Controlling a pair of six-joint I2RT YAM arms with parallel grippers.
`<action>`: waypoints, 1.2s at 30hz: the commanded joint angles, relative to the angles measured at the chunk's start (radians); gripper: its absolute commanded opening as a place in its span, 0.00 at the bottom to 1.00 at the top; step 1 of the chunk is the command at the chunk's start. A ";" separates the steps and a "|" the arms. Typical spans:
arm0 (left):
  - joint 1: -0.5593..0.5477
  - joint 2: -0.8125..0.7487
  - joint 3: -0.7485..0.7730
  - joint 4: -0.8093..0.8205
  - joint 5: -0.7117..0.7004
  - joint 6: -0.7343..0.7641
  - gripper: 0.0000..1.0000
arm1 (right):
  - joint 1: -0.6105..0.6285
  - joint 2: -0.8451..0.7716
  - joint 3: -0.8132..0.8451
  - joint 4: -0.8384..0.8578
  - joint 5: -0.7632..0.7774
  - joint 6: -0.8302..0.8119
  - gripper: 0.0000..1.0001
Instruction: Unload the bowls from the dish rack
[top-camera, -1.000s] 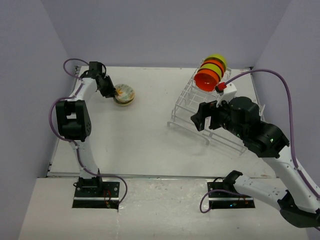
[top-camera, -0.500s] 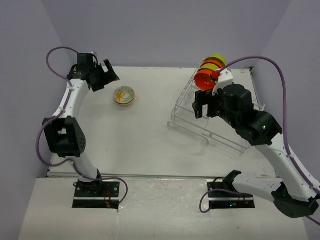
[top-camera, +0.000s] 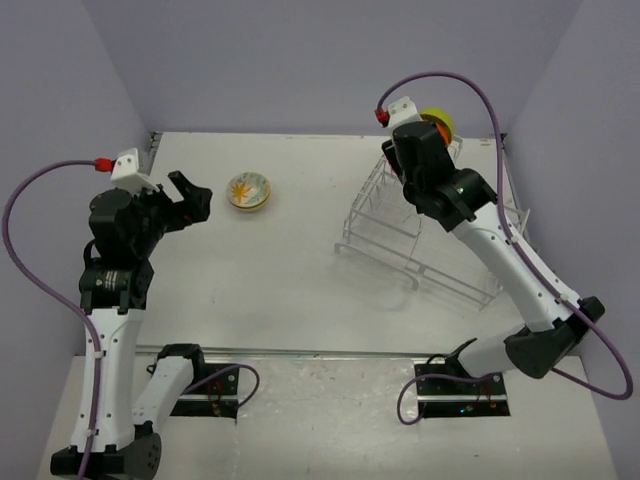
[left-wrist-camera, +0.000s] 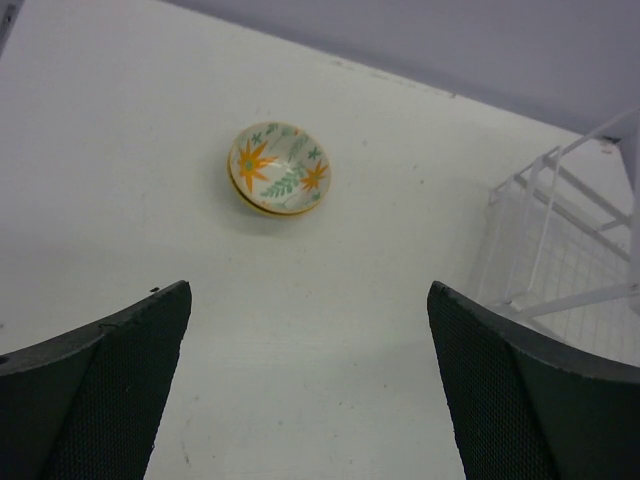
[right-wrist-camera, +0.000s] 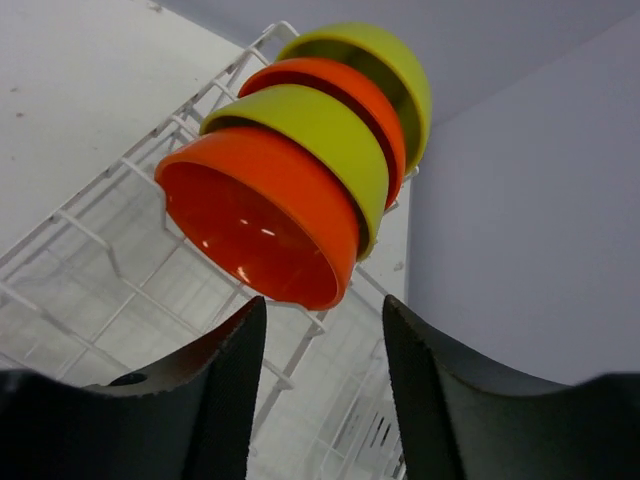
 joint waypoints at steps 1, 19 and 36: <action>0.000 -0.009 -0.105 -0.038 -0.017 0.071 1.00 | -0.021 0.045 0.029 0.115 0.077 -0.132 0.49; -0.014 -0.028 -0.255 0.037 0.022 0.088 1.00 | -0.044 0.153 -0.047 0.249 0.129 -0.209 0.23; -0.014 0.038 -0.133 0.045 0.108 0.062 1.00 | -0.018 0.044 -0.069 0.249 0.180 -0.189 0.00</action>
